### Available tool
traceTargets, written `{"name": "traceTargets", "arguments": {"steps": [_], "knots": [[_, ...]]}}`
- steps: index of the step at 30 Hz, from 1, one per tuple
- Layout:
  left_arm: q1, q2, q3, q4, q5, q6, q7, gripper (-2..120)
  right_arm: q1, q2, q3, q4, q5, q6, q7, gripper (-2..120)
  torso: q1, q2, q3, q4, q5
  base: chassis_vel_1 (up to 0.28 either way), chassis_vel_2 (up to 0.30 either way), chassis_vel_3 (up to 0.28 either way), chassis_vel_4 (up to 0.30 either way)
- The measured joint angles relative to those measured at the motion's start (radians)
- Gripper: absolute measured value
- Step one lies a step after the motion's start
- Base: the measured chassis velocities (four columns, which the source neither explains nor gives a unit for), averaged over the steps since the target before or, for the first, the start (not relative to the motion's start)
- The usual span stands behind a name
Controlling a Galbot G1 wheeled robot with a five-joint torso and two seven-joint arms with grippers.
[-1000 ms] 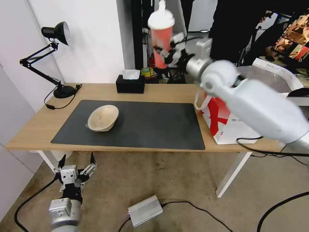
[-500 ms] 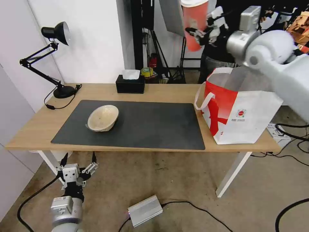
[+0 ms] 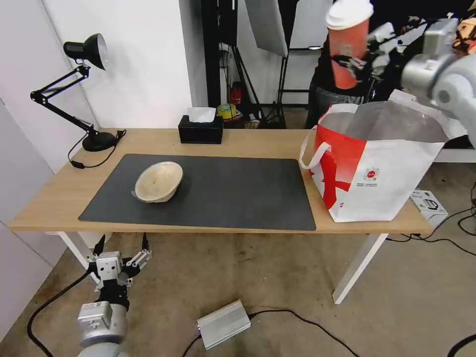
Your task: Pick up the trash from the table and place it into the takeout bag.
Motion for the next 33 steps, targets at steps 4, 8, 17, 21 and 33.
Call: {"name": "traceTargets", "arguments": {"steps": [4,8,17,21,33], "knots": [[0.001,-0.001,0.002,0.0,0.0,-0.001,0.0,100,-0.043,-0.022,0.029,-0.036,-0.032,0.007,-0.056,7,0.0,0.0,0.0,0.0001,-0.0002,0.0,0.0,0.0,0.0],[0.003,-0.001,0.002,-0.001,0.0,-0.001,0.0,100,-0.09,-0.04,0.065,-0.052,-0.058,0.01,-0.095,7,0.0,0.0,0.0,0.0001,0.0001,0.0,0.0,0.0,0.0],[0.002,-0.004,0.005,-0.002,0.0,-0.002,0.0,100,-0.163,-0.072,0.107,-0.081,-0.126,0.036,-0.173,7,0.0,0.0,0.0,0.0,0.0,0.0,0.0,0.0,0.0],[0.001,-0.007,0.008,-0.001,0.0,-0.002,0.0,100,-0.176,-0.075,0.108,-0.108,-0.148,0.048,-0.191,7,0.0,0.0,0.0,0.0002,0.0,0.0,0.0,0.0,0.0],[-0.001,-0.01,0.008,0.005,0.0,-0.005,0.0,100,-0.18,-0.071,0.104,-0.185,-0.217,0.075,-0.249,7,0.0,0.0,0.0,0.0001,-0.0001,0.0,0.0,0.0,0.0]]}}
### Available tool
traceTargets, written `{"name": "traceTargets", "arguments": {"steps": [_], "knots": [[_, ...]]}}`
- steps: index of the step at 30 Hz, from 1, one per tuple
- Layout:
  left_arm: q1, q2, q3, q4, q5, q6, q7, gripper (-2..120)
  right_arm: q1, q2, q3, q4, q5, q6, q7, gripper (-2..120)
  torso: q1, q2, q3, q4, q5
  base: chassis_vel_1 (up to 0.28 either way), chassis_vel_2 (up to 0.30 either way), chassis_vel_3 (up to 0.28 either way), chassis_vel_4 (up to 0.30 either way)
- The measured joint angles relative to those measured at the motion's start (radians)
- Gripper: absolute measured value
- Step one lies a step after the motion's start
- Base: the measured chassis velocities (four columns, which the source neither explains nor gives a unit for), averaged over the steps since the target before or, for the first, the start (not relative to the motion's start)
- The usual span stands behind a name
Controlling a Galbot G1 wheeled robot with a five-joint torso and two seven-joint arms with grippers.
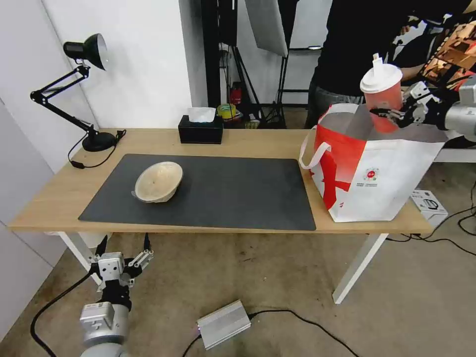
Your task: Pick up the trash from the table and place it into the takeout bag.
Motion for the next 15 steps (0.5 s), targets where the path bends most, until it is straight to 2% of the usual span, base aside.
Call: {"name": "traceTargets", "arguments": {"steps": [15], "knots": [[-0.004,-0.003,0.001,0.002,0.001,-0.001,0.0,100,-0.017,0.002,-0.002,-0.028,-0.046,0.024,-0.037,7,0.0,0.0,0.0,0.0,-0.0001,0.0,0.0,0.0,0.0]]}}
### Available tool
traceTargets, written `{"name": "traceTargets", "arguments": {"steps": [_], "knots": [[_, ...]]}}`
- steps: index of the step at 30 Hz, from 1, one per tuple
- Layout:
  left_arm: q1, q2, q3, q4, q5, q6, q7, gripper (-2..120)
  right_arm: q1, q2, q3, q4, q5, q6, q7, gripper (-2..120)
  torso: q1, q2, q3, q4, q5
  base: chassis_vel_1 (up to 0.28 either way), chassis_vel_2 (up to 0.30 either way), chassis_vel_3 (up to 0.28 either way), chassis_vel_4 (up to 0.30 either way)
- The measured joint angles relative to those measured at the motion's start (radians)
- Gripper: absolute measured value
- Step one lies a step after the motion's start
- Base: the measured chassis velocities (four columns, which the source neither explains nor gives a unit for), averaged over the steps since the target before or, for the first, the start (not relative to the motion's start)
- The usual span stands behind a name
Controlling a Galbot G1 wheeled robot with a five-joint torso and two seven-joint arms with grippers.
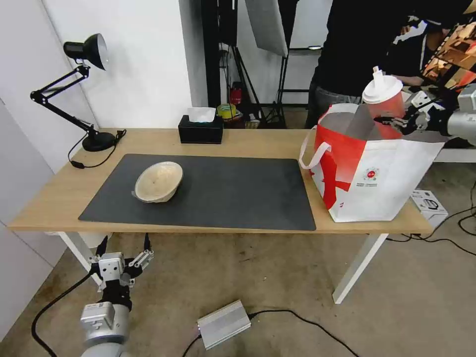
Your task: Pick up the trash from the table and place it into the takeout bag.
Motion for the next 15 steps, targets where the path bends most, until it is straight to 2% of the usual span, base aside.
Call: {"name": "traceTargets", "arguments": {"steps": [15], "knots": [[-0.003,-0.002,0.004,0.001,0.0,0.0,0.0,100,-0.034,-0.021,0.002,0.022,-0.005,0.022,-0.042,7,0.0,0.0,0.0,0.0,0.0,0.0,0.0,0.0,0.0]]}}
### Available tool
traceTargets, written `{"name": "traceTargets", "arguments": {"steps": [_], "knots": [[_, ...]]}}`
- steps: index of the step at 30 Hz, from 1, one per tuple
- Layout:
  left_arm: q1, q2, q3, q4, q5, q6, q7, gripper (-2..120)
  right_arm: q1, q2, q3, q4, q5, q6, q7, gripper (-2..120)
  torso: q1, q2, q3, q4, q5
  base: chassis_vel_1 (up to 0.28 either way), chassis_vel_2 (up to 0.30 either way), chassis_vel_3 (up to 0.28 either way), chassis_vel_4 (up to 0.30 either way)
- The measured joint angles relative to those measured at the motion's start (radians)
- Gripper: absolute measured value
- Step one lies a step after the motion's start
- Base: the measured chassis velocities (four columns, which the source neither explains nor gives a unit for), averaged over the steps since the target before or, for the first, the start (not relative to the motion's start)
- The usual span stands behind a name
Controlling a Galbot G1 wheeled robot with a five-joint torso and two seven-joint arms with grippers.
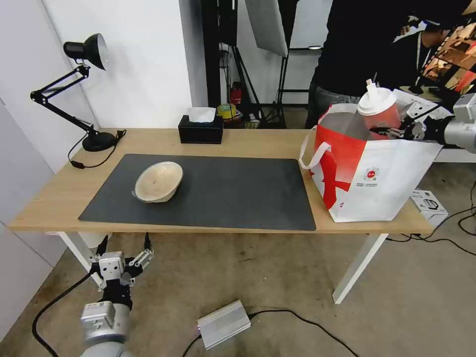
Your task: Pick up the trash from the table and place it into the takeout bag.
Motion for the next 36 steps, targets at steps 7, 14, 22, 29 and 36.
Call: {"name": "traceTargets", "arguments": {"steps": [7,14,22,29,36], "knots": [[0.002,0.0,0.0,0.0,0.001,0.0,0.0,100,-0.004,0.0,0.001,-0.003,0.0,0.012,-0.001,18,0.0,0.0,0.0,0.0,0.0,0.0,0.0,0.0,0.0],[0.006,-0.001,0.001,-0.006,0.002,0.0,0.0,100,0.004,0.0,0.004,-0.006,0.003,0.017,-0.001,44,0.0,0.0,0.0,0.0,0.0,0.0,0.0,0.0,0.0],[0.009,-0.002,0.003,-0.012,0.003,0.0,0.0,100,0.014,-0.007,0.009,-0.005,0.006,0.018,-0.006,73,0.0,0.0,0.0,0.0,0.0,0.0,0.0,0.0,0.0],[0.012,-0.003,0.005,-0.015,0.004,0.0,0.0,100,0.016,-0.011,0.024,0.0,0.011,0.018,-0.009,97,0.0,0.0,0.0,0.0,0.0001,0.0,0.0,0.0,0.0],[0.012,-0.003,0.006,-0.016,0.005,0.0,0.001,100,0.016,-0.019,0.051,0.027,0.049,0.018,0.002,100,0.0,0.0,0.0,0.0,0.0001,0.0,0.0,0.0,0.0]]}}
